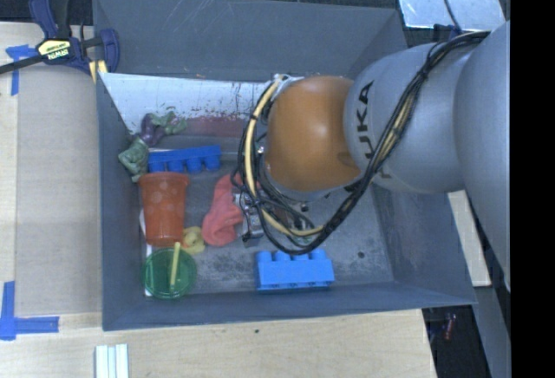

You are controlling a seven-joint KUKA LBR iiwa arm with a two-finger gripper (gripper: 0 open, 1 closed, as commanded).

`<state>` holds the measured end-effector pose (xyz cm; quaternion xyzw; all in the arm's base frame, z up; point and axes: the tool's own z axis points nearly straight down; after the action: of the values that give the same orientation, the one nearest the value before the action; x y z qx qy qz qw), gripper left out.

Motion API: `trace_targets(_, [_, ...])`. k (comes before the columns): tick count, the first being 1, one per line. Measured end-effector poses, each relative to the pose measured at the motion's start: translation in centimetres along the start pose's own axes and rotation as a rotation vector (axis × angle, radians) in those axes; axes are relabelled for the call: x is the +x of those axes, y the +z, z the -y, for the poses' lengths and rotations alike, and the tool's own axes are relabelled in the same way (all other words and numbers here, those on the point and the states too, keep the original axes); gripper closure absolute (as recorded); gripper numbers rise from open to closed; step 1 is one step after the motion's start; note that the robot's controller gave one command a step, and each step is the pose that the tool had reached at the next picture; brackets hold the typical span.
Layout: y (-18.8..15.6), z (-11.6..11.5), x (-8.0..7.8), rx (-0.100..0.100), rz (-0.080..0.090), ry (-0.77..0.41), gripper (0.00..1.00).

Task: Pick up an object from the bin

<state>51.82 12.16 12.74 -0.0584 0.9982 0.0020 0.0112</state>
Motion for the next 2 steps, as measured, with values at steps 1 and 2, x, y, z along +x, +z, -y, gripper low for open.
trace_targets(1, [0.2, 0.7, -2.4, 0.0, 0.012, -0.164, 1.0])
trace_targets(2, [5.5, 1.9, -9.8, 0.0, 0.011, -0.294, 1.0])
